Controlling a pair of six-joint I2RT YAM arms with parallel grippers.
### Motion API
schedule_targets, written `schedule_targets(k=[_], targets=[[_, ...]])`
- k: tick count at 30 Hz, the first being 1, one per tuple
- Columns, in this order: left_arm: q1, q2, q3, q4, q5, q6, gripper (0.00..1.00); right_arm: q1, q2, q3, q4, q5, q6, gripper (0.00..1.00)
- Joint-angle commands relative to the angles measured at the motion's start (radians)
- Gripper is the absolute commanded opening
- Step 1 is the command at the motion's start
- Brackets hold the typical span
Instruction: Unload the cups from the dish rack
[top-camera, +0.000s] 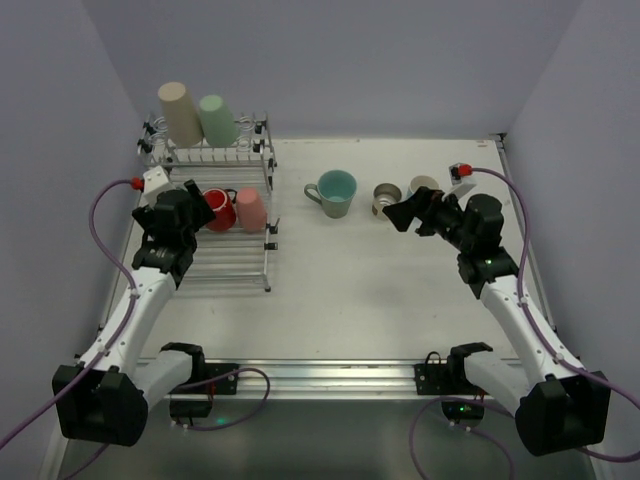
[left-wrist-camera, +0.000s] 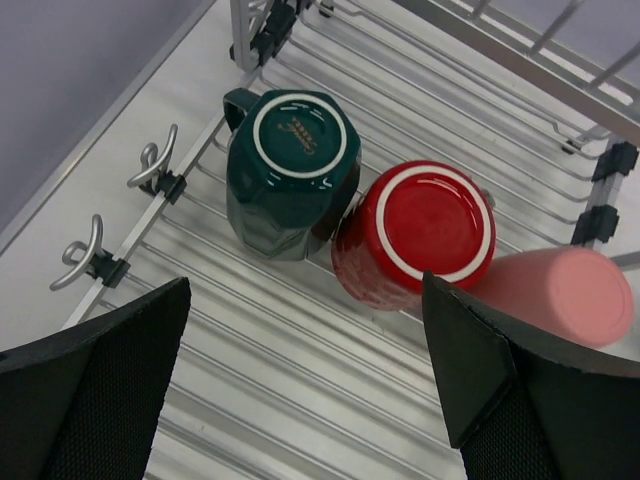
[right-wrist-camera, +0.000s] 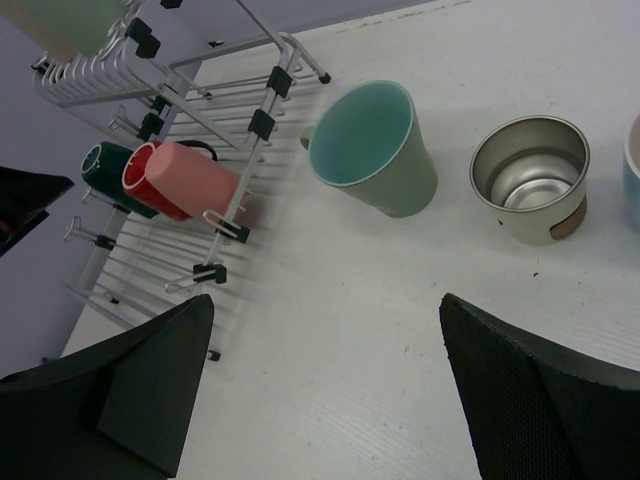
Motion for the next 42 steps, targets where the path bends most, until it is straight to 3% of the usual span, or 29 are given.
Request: schedule_targets(k=[1,5,15,20,36,42], targets=[[0.015,0.04,-0.026,0.174,-0.114,-0.006,1.0,-0.004,-0.032,0.008,0.022,-0.014,-0.014,0.97],[0.029,0.078,-0.087,0.372,-0.113,0.07,1.0,-0.002,-0.027,0.012,0.014,-0.022,-0.015,0.95],[0.101,0.222,-0.063,0.532,0.011,0.187,1.0,-0.003,-0.02,0.018,0.011,-0.051,-0.02,0.95],[0.136,0.299,-0.05,0.553,0.088,0.201,1.0,-0.004,-0.021,0.018,0.012,-0.057,-0.02,0.94],[0.155,0.417,-0.032,0.621,0.113,0.221,1.0,0.0,-0.02,0.018,0.003,-0.066,-0.024,0.93],[0.161,0.413,-0.047,0.625,0.102,0.222,0.89,0.0,-0.015,0.018,0.002,-0.065,-0.024,0.93]])
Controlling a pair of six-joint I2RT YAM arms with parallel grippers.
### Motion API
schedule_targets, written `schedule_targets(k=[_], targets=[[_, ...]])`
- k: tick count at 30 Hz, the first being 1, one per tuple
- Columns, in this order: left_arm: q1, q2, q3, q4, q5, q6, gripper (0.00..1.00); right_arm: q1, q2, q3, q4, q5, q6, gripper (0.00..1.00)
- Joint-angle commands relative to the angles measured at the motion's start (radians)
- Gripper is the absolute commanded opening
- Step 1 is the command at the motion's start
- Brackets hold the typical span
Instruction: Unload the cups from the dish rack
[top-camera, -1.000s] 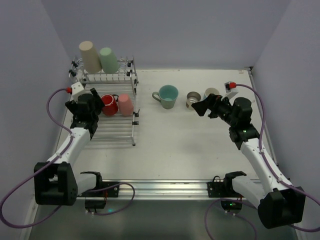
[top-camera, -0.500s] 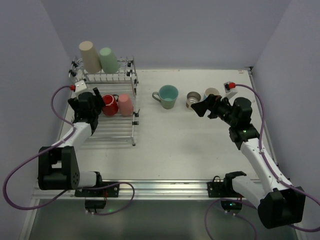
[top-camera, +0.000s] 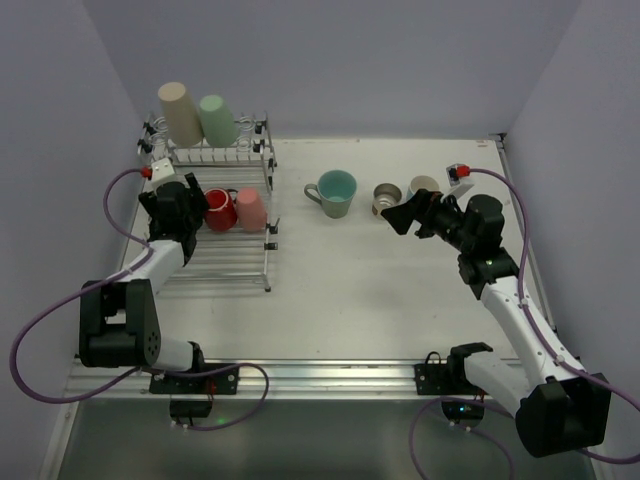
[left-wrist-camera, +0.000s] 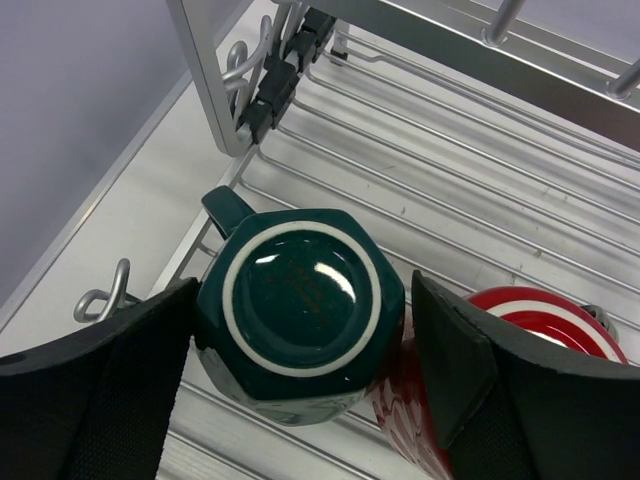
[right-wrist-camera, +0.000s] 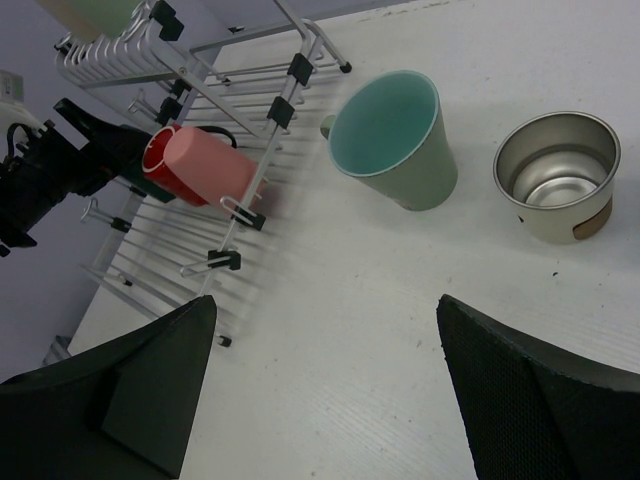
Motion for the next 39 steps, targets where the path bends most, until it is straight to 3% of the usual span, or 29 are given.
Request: schedule_targets(k=[1,6,16,19,28,32,39], targets=[[0.01,0.0,0.012,0.049,-0.005,0.017,0.85,0.0,-0.008,0.019,0.008,-0.012,-0.018,0.93],[0.012,0.003,-0.008,0.055,-0.017,0.014,0.74,0.0,-0.021,0.017,0.003,-0.006,-0.021,0.93],[0.007,-0.158,-0.008,-0.074,-0.029,-0.064,0.27,0.0,-0.02,0.016,0.02,-0.026,-0.006,0.93],[0.005,-0.25,-0.008,-0.154,-0.039,-0.094,0.19,0.003,-0.031,0.0,0.06,-0.049,0.026,0.93],[0.005,-0.532,-0.088,-0.301,0.009,-0.207,0.14,0.067,-0.044,-0.007,0.105,-0.054,0.077,0.93],[0.005,-0.685,-0.11,-0.362,0.175,-0.241,0.14,0.156,-0.066,-0.02,0.167,-0.022,0.163,0.93],[0.004,-0.89,-0.103,-0.37,0.51,-0.393,0.13,0.363,-0.052,-0.176,0.569,0.06,0.407,0.92]])
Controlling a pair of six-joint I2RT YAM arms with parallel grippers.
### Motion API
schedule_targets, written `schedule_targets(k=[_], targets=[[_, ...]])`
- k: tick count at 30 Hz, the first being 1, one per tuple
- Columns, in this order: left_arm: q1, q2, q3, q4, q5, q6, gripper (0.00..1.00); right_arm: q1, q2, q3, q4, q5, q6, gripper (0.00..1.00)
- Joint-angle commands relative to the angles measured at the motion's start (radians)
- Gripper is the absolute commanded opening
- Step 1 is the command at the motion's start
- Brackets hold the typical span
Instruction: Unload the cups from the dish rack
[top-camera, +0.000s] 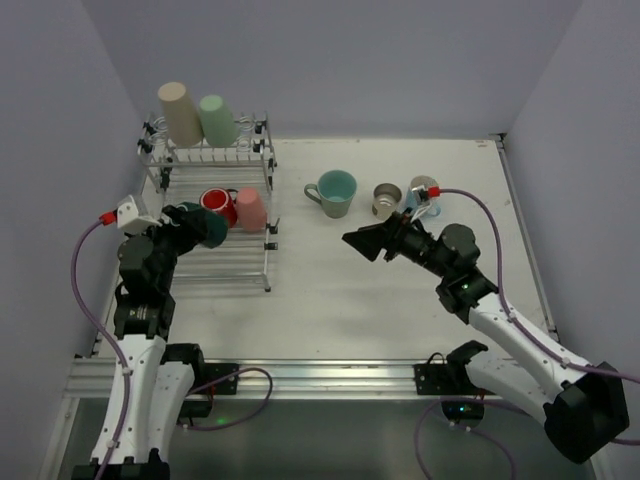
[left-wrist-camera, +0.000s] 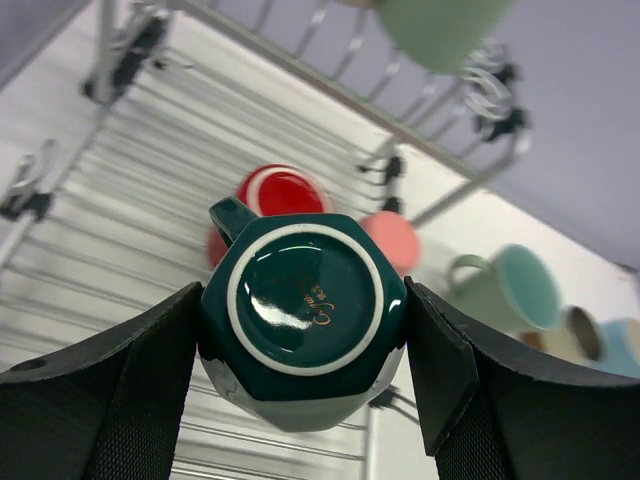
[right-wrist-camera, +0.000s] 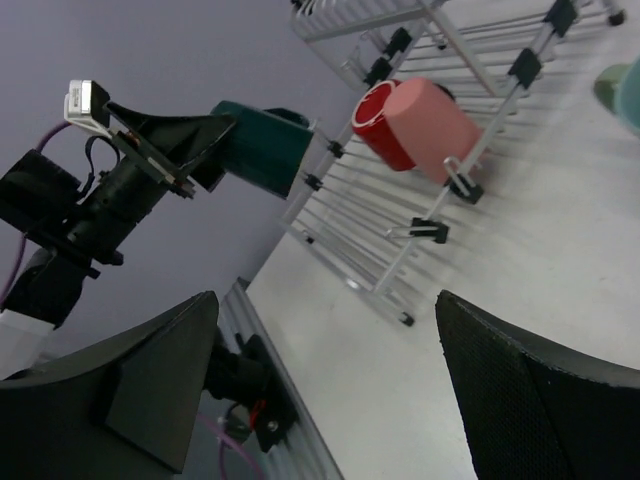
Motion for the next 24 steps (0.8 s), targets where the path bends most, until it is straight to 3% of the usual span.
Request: schedule_targets(k=[1,8,13,24], targets=[[0.002,-0.1,0.032,0.099,0.265,-0.135,0.12,0.103,0.031,-0.046,0.298,0.086,0.145,0.92],[-0.021,-0.196,0.002,0.239,0.467,-0.321,0.11,0.321,0.218,0.015,0.523,0.128,0.167,0.92],[-0.044,-0.212,-0.038,0.369,0.543,-0.454,0.12,0.382,0.368,0.095,0.674,0.117,0.228,0.91],[-0.1,-0.235,-0.109,0.521,0.591,-0.589,0.12,0.442,0.545,0.283,0.676,0.068,0.274,0.89]])
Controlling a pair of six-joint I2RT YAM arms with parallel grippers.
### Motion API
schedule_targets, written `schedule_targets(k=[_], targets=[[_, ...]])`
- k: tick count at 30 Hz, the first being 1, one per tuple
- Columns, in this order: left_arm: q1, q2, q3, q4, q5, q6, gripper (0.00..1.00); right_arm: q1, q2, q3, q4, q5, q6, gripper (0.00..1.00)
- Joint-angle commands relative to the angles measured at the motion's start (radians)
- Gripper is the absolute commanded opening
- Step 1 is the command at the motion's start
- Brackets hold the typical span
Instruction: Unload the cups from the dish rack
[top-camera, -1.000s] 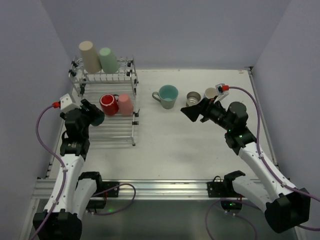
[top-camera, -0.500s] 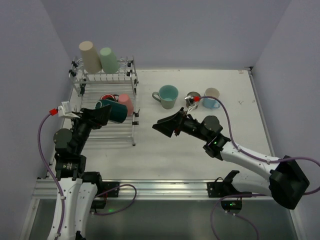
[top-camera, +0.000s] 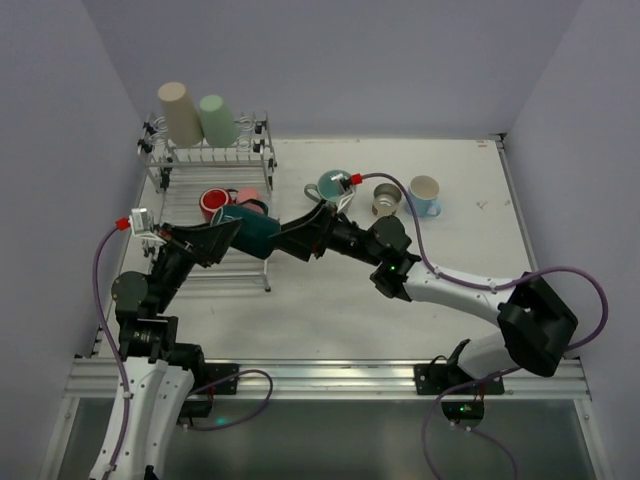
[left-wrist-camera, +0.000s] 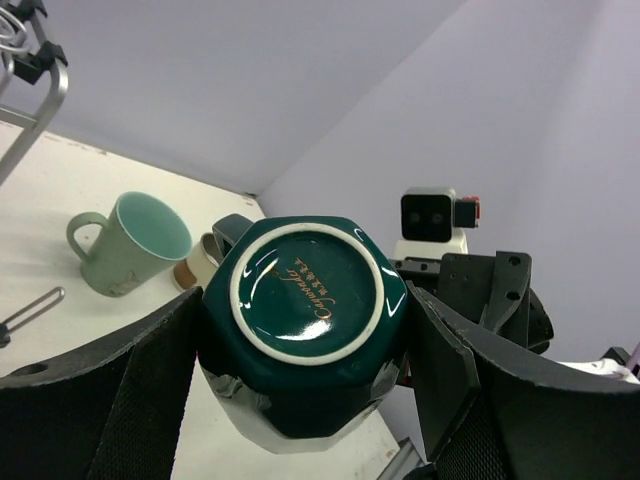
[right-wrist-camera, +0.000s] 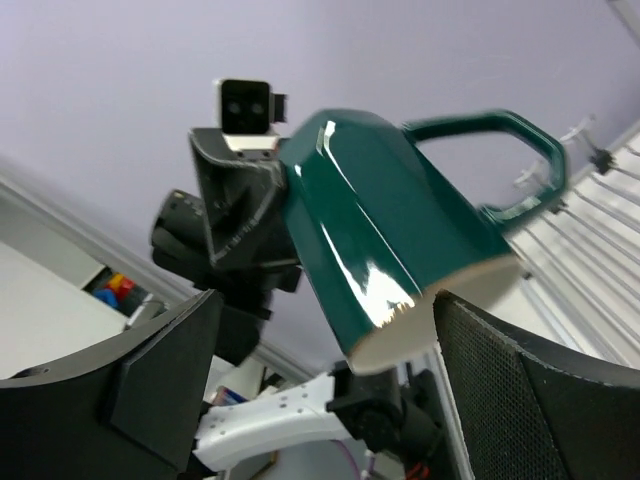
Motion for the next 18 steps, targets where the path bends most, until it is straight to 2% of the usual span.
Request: schedule_targets(k=[1,5,8,11,12,13,14,15,16,17,18], targets=[[-0.011,-0.018,-0.018,0.183,0.053,-0.112,0.12,0.011,0.045,0.077,0.102,-0.015,0.053,0.89],[-0.017,-0.02,-0.031,0.205,0.053,-0.125,0.12,0.021,0.102,0.151,0.123,-0.039,0.09,0.84],[-0.022,-0.015,-0.035,0.214,0.055,-0.127,0.14,0.036,0.125,0.198,0.108,-0.024,0.091,0.73],[-0.029,-0.012,-0.037,0.222,0.056,-0.125,0.17,0.041,0.132,0.191,0.12,0.006,0.101,0.46],[-0.029,-0.014,-0.037,0.22,0.056,-0.118,0.21,0.041,0.131,0.18,0.149,0.017,0.102,0.27],[-0.031,-0.014,-0.031,0.203,0.056,-0.11,0.25,0.042,0.122,0.17,0.16,0.026,0.104,0.2],[-0.031,-0.014,-0.026,0.193,0.056,-0.101,0.33,0.041,0.114,0.154,0.157,0.045,0.101,0.1],[-0.032,-0.012,-0.021,0.182,0.058,-0.083,0.4,0.041,0.105,0.148,0.145,0.057,0.093,0.04],[-0.034,-0.008,-0.014,0.158,0.059,-0.072,0.48,0.042,0.094,0.143,0.128,0.065,0.067,0.0],[-0.034,-0.006,-0.008,0.148,0.061,-0.06,0.65,0.041,0.067,0.136,0.088,0.085,0.05,0.0],[-0.034,-0.002,-0.001,0.137,0.067,-0.032,0.73,0.041,0.051,0.128,0.068,0.098,0.035,0.0]])
